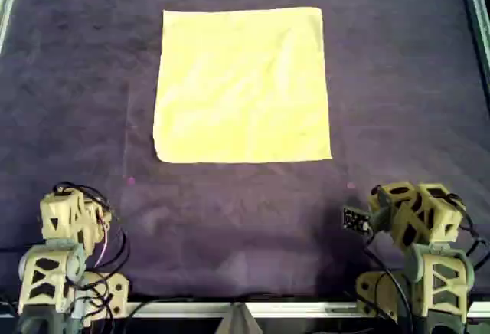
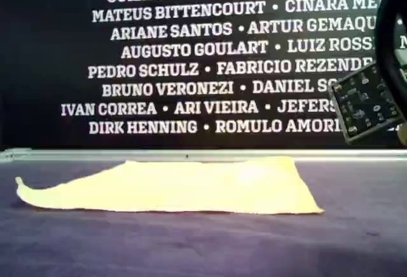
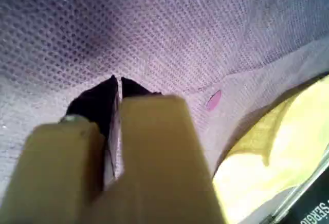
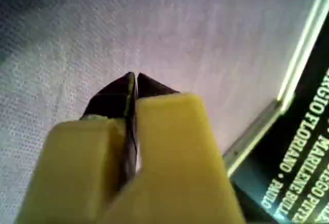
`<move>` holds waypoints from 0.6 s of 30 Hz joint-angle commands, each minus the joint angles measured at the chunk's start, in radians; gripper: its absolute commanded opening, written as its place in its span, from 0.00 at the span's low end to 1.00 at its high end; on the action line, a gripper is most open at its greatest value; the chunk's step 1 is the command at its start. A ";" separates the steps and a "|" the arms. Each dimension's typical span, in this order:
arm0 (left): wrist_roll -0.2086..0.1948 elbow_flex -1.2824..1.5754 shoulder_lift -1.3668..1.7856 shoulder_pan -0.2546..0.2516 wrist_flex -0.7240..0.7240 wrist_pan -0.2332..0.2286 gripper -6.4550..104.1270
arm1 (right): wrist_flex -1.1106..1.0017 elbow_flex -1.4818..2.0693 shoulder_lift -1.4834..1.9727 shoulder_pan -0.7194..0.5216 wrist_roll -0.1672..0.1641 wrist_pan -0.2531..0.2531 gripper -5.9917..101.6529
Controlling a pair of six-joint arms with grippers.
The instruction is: Fold a cloth
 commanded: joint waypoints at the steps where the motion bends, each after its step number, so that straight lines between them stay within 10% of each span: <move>1: -0.005 -0.038 0.002 -0.006 0.002 -0.002 0.06 | 0.009 0.012 0.040 0.000 -0.003 0.002 0.06; 18: 0.008 -0.038 0.017 -0.014 0.002 -0.003 0.07 | 0.009 0.012 0.040 0.006 -0.003 0.002 0.06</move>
